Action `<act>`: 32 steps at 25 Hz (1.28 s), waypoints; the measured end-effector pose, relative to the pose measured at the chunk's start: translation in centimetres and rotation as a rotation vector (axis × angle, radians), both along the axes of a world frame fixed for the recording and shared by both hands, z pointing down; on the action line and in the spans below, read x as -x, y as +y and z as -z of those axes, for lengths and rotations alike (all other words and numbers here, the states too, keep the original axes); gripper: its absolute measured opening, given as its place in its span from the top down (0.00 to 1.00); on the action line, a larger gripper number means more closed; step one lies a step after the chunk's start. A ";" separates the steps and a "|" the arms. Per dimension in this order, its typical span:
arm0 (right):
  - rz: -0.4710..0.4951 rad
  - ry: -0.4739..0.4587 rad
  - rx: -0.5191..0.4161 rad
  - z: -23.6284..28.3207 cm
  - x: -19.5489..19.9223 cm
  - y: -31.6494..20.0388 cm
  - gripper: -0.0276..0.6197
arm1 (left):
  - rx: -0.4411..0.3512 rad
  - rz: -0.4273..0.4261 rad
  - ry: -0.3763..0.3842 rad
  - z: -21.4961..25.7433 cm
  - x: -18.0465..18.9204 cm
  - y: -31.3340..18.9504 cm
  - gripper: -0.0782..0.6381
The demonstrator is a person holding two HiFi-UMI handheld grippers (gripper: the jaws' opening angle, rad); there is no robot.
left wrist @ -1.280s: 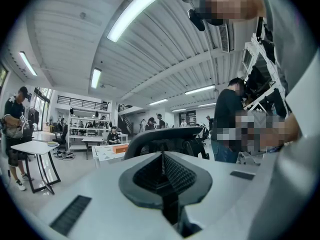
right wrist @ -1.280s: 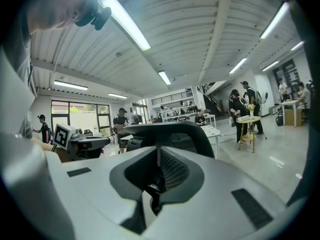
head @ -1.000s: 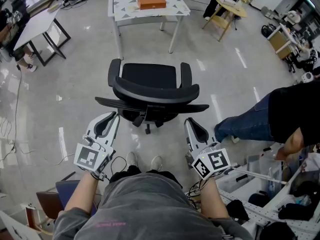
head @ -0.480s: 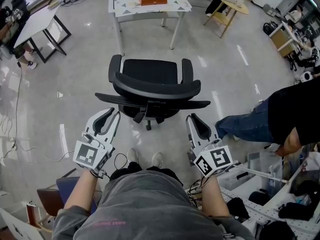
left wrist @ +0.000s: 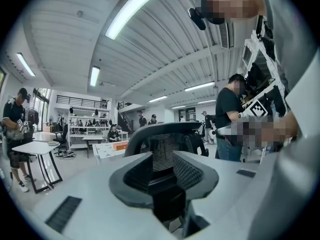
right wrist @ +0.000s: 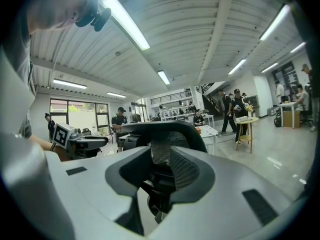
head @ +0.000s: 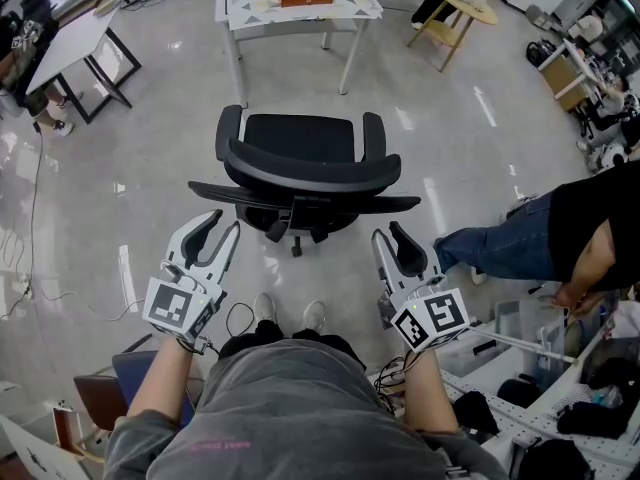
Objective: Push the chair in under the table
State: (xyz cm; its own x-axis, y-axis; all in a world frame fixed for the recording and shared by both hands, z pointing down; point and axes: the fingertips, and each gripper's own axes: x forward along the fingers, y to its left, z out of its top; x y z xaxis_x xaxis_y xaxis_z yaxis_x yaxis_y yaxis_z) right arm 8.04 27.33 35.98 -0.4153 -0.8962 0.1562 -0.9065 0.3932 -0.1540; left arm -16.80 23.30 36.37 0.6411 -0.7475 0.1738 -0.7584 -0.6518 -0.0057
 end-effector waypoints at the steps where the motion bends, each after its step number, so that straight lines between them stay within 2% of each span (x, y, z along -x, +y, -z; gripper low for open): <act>1: 0.000 0.000 0.002 -0.1 -0.1 0.0 0.79 | 0.005 0.006 -0.002 -0.1 0.1 0.0 0.71; 14: 0.016 0.013 0.001 -0.1 0.2 0.1 0.69 | 0.003 0.003 -0.004 -0.2 0.4 0.0 0.64; 21: 0.041 0.068 -0.013 0.2 0.2 -0.1 0.62 | 0.010 -0.025 -0.038 -1.0 0.5 -0.2 0.57; 24: 0.060 0.111 -0.017 -0.1 0.1 -0.3 0.60 | -0.010 -0.076 -0.093 -1.7 0.2 -0.2 0.54; 32: 0.135 0.296 0.020 -2.5 -0.3 -1.9 0.60 | -0.067 -0.157 -0.318 -3.6 0.4 -2.0 0.53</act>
State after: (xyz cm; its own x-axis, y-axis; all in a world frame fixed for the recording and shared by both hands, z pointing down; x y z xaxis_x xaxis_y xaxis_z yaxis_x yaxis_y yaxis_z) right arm 8.38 25.40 38.50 -0.4640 -0.8317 0.3048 -0.8529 0.5124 0.1000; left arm -17.19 21.33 39.94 0.6705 -0.6611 0.3367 -0.6029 -0.7500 -0.2720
